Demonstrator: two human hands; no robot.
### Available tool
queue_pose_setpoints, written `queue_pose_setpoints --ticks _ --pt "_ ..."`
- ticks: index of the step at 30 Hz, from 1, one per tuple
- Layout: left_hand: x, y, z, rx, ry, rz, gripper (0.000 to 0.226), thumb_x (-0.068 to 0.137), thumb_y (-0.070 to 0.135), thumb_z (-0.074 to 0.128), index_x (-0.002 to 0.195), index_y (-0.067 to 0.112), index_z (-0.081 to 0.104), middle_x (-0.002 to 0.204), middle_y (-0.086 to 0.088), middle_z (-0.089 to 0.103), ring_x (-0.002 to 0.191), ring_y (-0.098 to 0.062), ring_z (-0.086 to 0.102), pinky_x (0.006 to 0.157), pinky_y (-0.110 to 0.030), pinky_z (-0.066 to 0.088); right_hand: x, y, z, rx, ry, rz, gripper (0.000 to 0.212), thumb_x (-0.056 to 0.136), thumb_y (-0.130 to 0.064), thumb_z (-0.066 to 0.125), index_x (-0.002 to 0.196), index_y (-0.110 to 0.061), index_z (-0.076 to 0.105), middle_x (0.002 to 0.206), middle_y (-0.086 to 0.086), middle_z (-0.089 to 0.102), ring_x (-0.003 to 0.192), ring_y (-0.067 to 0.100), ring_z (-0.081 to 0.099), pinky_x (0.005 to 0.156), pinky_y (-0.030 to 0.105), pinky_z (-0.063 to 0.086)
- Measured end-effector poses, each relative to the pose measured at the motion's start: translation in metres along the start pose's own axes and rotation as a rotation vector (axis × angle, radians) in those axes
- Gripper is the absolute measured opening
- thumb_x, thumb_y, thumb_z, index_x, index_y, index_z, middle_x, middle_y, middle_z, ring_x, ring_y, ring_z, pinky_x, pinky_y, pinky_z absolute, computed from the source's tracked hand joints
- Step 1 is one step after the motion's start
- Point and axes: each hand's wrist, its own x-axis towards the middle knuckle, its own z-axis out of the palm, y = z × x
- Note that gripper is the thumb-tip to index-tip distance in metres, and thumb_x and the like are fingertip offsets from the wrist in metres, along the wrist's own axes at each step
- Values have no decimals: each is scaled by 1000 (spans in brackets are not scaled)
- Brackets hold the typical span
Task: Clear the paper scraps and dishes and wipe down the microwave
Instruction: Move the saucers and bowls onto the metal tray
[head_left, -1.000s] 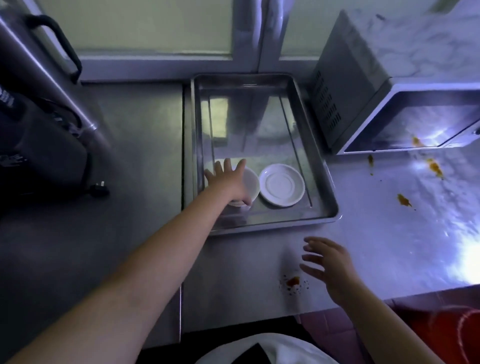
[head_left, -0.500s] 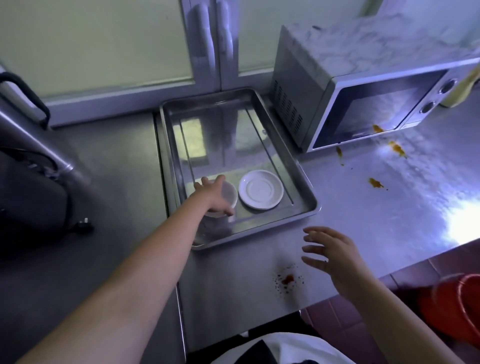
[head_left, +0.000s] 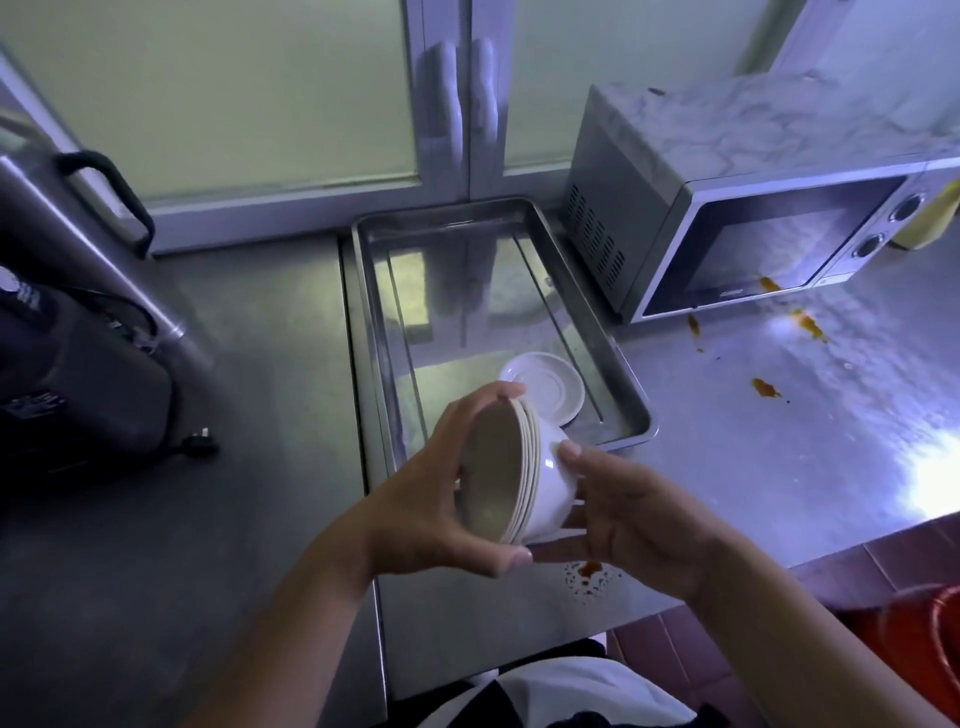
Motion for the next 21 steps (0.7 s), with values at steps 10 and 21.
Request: queue_pose_setpoints --ticks 10,21 --pt "-24 -6 1 -139 -17 -6 127 58 26 98 155 33 15 152 9 38 142 -18 39 103 -50 49 -6 10 32 -148 22 -164 53 83 -42 74 131 -22 64 124 19 67 105 37 68 93 58 54" --pt "-14 -19 20 -61 -30 -114 124 56 32 96 150 46 17 144 11 39 129 -14 50 99 -43 53 1 26 3 -160 63 2 55 82 -56 71 130 -29 65 125 12 68 108 30 69 88 53 57"
